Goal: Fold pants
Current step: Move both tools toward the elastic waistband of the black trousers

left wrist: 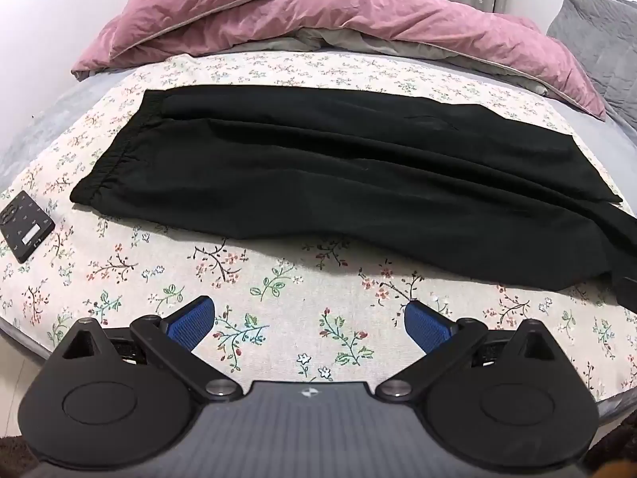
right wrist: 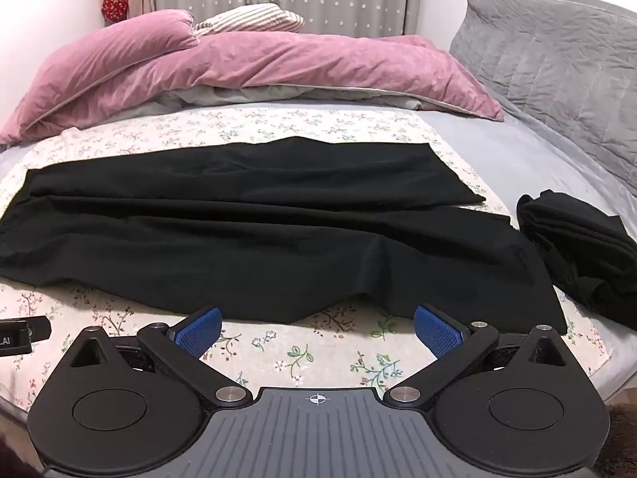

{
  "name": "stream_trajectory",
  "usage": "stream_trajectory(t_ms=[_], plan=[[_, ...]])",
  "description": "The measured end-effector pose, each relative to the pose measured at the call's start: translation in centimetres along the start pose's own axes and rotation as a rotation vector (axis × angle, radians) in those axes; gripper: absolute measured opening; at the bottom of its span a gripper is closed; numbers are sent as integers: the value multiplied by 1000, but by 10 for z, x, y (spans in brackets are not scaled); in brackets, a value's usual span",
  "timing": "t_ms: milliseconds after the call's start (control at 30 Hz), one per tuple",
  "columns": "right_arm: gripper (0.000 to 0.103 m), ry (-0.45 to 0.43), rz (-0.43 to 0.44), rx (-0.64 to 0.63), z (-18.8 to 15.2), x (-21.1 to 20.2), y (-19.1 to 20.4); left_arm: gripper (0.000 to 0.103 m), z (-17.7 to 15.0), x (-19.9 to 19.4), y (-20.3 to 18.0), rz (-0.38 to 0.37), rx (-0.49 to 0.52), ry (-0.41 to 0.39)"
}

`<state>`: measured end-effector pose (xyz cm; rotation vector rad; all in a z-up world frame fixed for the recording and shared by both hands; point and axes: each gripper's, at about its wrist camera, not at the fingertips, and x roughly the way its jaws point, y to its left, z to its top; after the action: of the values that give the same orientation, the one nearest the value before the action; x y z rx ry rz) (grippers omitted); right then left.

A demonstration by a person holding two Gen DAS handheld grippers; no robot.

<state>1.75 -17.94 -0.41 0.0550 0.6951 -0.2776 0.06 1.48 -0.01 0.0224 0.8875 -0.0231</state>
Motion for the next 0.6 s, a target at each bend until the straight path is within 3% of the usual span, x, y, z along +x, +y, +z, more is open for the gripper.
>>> stream_trajectory(t_ms=[600], plan=[[103,-9,-1,-19,3,-1,10,103,1,-1,5,-11,-13,-6]])
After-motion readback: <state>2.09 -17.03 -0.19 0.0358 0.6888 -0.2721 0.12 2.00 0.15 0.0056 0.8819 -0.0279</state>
